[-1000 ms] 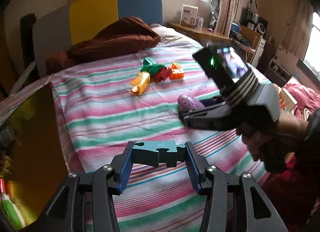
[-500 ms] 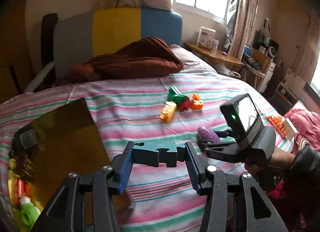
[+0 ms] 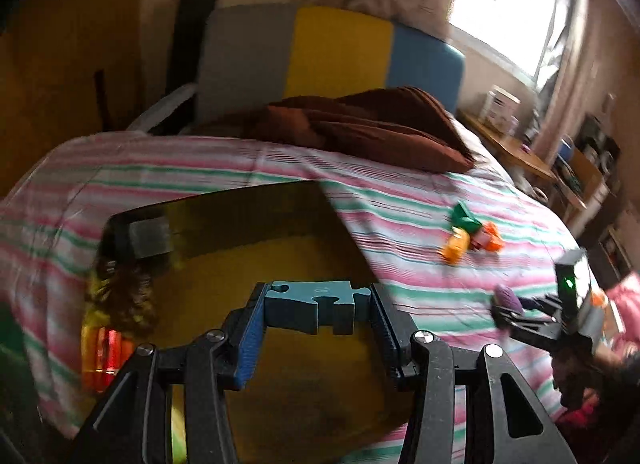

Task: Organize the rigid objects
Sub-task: 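Carry the blue puzzle piece into the gold tray and open the left tool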

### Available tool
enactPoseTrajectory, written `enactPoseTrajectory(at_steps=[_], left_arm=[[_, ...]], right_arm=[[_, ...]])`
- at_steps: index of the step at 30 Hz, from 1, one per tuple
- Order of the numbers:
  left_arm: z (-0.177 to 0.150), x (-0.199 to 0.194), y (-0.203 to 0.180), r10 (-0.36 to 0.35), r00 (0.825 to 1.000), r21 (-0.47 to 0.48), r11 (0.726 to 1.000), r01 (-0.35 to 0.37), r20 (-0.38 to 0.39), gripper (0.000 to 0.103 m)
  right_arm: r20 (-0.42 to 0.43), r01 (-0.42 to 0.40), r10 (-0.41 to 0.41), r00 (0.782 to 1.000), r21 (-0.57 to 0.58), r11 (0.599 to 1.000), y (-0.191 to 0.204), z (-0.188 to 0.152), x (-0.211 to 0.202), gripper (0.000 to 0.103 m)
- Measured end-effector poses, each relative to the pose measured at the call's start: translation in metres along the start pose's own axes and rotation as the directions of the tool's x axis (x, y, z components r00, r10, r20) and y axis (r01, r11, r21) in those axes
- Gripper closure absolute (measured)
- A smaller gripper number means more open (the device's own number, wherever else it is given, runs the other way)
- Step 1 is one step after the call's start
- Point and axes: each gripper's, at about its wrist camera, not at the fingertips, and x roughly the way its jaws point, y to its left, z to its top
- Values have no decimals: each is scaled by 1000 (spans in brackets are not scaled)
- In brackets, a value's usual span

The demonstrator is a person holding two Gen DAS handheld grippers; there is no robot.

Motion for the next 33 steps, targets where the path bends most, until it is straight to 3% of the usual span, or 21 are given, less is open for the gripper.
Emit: enactPoseTrajectory(at_steps=[12,17,22,26,33], left_arm=[[-20,-33,101,135,991,-182,975,-128,23,53],[-33,-29,129,126,992,-247,961,-126,-16,53],[-27,-14,123,71,996,-230,970,-81,-51,53],[-19,10,109,91,991,-148,983,-105,-100,53],[-37,57,116,145,960,-119,977,-177,-238,53]], right_arm=[[4,13,-13,1000,-9,1000,2,1,-1,59],[5,14,-14,1000,-5,1000,3,0,-1,59],[6,16,-16,1000,-4,1000,3,1,-1,59],[5,13,-13,1000,0,1000,2,1,-1,59],[4,12,-12,1000,0,1000,2,2,0,59]])
